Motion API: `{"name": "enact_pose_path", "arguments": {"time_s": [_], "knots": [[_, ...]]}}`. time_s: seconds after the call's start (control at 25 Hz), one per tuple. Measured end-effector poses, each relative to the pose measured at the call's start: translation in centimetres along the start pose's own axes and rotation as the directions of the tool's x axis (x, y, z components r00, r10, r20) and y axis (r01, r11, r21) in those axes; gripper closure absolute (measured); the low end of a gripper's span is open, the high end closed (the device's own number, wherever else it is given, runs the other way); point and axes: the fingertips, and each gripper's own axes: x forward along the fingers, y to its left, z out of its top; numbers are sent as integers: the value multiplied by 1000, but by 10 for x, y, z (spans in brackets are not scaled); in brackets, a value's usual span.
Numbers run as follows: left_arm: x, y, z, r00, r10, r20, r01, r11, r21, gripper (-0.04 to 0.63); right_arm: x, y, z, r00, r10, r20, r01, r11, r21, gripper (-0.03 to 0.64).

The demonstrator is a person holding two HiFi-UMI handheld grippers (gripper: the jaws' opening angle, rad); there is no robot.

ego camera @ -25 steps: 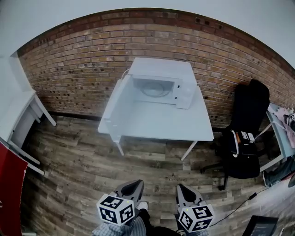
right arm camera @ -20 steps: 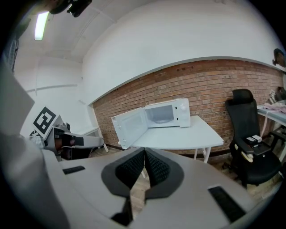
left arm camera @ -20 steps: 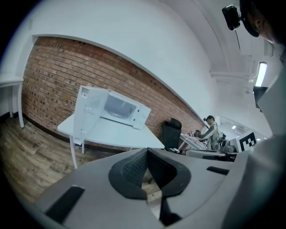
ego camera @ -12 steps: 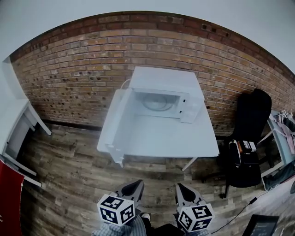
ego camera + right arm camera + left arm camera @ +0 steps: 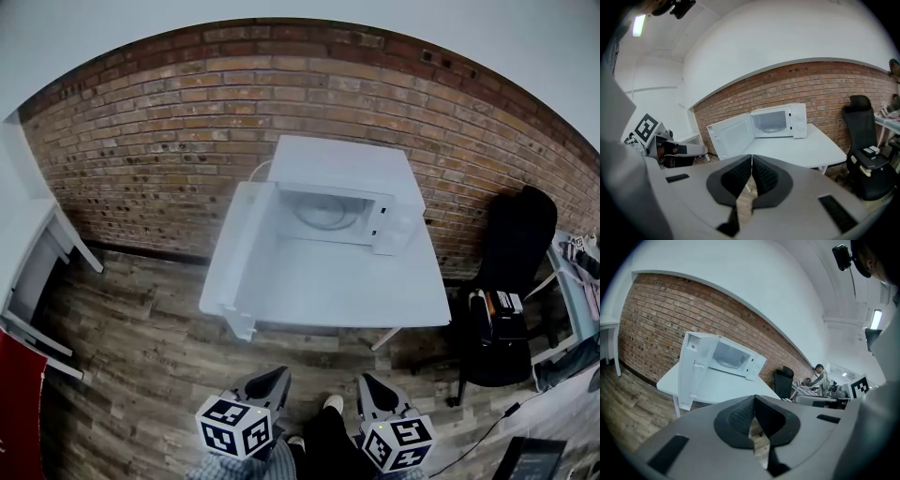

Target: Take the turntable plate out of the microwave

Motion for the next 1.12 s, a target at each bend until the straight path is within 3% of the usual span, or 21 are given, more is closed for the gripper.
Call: {"name": "enact_pose_path", "arguments": {"time_s": [0.48, 1.12], "knots": [[44, 26, 16, 999, 51, -2, -51, 998, -31, 591, 61, -22, 13, 997, 69, -27, -69, 998, -8, 600], [198, 48, 102, 992, 128, 10, -127, 988, -86, 591, 189, -137, 97, 985, 164, -59, -165, 986, -8, 600]]}}
